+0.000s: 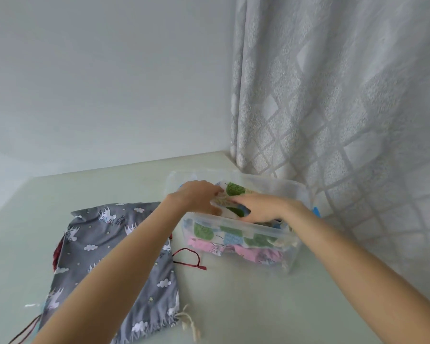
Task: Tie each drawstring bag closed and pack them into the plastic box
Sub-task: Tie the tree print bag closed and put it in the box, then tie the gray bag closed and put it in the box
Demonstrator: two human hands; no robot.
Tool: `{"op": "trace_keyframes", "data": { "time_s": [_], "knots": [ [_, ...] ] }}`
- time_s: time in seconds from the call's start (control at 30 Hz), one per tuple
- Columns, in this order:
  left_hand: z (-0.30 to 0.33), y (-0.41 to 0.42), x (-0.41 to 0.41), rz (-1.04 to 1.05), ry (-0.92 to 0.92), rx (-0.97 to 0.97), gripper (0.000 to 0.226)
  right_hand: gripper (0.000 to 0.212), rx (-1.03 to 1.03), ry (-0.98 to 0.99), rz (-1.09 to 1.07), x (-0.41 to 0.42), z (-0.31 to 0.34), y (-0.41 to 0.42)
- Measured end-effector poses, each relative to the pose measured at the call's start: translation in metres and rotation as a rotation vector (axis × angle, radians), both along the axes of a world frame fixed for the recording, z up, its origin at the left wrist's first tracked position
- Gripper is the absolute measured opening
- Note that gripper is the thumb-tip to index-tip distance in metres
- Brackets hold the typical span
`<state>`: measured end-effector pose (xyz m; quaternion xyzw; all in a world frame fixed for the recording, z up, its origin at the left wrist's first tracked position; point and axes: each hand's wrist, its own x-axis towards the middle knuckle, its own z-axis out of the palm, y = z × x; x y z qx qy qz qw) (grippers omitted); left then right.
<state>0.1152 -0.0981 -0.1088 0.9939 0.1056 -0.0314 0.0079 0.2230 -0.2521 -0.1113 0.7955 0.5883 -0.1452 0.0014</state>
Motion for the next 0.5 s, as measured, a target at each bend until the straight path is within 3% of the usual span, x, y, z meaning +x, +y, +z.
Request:
{"op": "trace_keyframes", "data": {
  "time_s": [0.13,0.23,0.33,0.4,0.5],
  "knots": [
    [0.006,-0.004,-0.019,0.005,-0.275,-0.016,0.034,0.064,0.109,-0.005,-0.038,0.001,0.009,-0.006],
    [0.015,-0.011,-0.046,0.041,-0.608,-0.082,0.023,0.047,0.385,-0.071,-0.075,-0.016,0.030,-0.015],
    [0.012,-0.013,-0.088,0.123,-0.853,-0.204,0.017,0.028,0.711,0.010,0.007,-0.061,0.041,-0.013],
    [0.001,-0.009,-0.120,0.208,-0.865,-0.295,0.018,0.021,0.791,0.097,0.100,-0.094,0.031,-0.006],
    [-0.023,-0.004,-0.167,0.306,-0.761,-0.390,0.026,0.012,0.609,0.196,0.150,-0.131,-0.002,0.002]
  ]
}}
